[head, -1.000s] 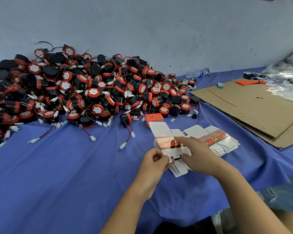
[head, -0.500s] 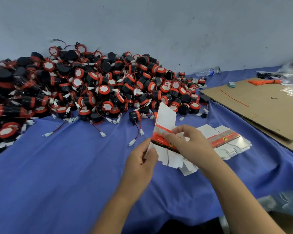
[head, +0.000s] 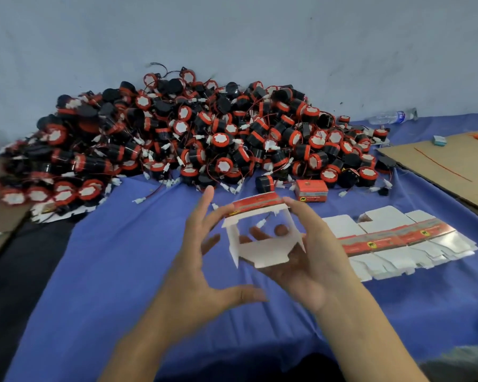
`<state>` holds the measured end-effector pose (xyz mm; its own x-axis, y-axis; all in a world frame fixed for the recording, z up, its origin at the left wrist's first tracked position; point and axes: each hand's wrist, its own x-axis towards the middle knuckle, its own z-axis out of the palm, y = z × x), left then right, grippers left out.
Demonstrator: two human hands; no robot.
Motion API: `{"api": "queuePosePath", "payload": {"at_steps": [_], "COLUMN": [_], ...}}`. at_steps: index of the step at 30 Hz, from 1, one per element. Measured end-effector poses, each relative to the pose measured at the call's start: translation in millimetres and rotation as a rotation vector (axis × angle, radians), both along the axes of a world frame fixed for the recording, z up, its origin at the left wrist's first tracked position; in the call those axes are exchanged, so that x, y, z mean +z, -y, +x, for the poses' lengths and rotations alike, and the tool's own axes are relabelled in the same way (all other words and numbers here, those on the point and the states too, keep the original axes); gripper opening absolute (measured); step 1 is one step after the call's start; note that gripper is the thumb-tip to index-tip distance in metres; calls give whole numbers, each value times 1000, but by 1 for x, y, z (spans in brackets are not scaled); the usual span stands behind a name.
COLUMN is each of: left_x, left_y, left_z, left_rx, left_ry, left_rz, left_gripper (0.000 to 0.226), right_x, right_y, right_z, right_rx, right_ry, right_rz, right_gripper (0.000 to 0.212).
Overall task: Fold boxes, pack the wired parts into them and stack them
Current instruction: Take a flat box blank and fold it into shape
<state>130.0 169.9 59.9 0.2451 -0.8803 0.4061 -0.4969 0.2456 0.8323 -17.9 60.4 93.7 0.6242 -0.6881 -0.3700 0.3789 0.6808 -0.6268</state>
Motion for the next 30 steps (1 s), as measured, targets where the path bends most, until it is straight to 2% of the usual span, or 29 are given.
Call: {"api": "queuePosePath", "payload": {"at_steps": [1, 4, 6, 8, 9, 12, 17, 19, 25, 30], "left_x": [0, 6, 10, 14, 17, 26, 37, 40, 47, 47], "left_y": [-4, -13, -22, -32, -36, -46, -58, -61, -70, -75], "left_z": [2, 9, 18, 24, 26, 31, 38, 37, 35, 33], "left_rx": [37, 153, 143, 107, 86, 37, -3, 0, 18, -27], "left_ry": [15, 92, 123, 175, 206, 256, 308, 285, 174, 74], "left_rz": [-53, -138, -123, -99, -95, -104, -100, -124, -48, 63], "left_gripper": [116, 77, 68, 67, 68, 68, 70, 70, 80, 88], "right_x": [0, 0, 3, 7, 9, 14, 16, 19, 25, 28], "right_y": [-7, -26, -33, -31, -27, -15, -8, -11, -26, -35], "right_z": [4, 12, 12, 10, 7, -2, -10, -9, -7, -5], "right_rx": [40, 150, 198, 183, 198, 392, 536, 596, 526, 425], "right_ry": [40, 108, 54, -67, -77, 17, 45, 15, -148, -268], "right_rz": [75, 177, 121, -51, -137, -266, -431, -509, -669, -683], "right_gripper": [52, 63, 46, 28, 27, 51, 62, 58, 40, 28]}}
